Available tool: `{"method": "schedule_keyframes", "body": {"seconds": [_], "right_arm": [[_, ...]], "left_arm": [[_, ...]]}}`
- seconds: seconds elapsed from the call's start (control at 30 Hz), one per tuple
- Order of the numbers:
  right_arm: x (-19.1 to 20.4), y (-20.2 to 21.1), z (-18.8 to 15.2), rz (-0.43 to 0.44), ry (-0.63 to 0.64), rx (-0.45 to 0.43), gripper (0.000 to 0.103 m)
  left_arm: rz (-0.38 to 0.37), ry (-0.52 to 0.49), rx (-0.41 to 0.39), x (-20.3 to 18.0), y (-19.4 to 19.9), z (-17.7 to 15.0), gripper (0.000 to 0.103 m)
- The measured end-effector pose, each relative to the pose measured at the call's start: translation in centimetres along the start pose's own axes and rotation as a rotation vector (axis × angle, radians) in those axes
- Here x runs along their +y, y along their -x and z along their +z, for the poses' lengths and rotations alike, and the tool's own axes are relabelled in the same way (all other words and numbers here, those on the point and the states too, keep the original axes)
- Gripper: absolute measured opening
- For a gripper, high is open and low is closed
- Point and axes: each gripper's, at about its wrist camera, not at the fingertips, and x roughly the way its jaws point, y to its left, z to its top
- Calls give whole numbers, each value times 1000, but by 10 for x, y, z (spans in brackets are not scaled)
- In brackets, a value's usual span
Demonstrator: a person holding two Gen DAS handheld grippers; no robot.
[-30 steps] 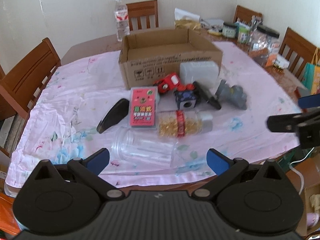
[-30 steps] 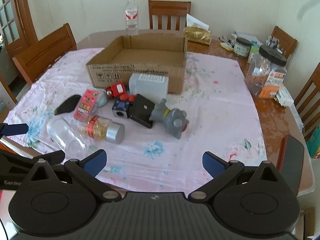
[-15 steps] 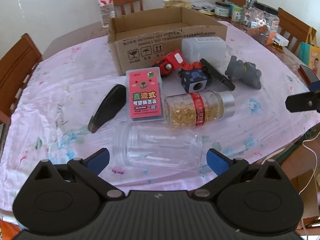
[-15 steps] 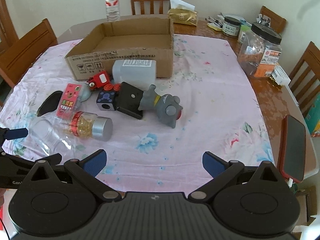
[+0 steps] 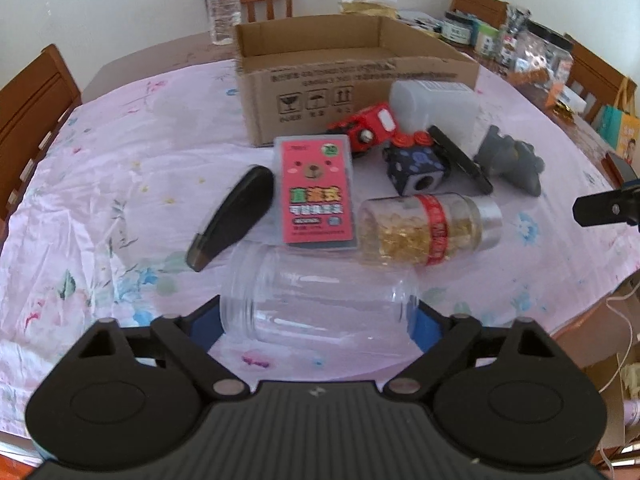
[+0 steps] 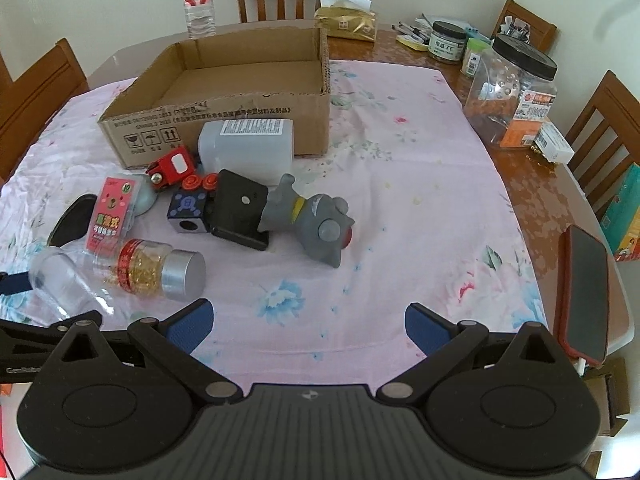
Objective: Organize rigid objects
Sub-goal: 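Lower the left gripper onto the clear plastic jar while the right gripper approaches the gray toy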
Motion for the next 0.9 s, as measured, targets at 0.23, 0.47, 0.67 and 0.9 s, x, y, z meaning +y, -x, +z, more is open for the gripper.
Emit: {"method": "schedule_keyframes", "body": {"seconds": [0.23,0.47,0.67,0.9], "right_arm": [[5,-19,27,-42,-5,-60,103],[9,-60,56,-90,-66,-96,103],[6,-80,50,-143,-67,-57,103],[-8,-73,30,-126,-26,-8,103]], "left_arm": [[0,12,-1,7,-2,1,91],[-8,22,-1,8,-4,3,92],[-21,13,-1,9,-5,4,92],[-43,-4,10,11,-6,4,92]]}}
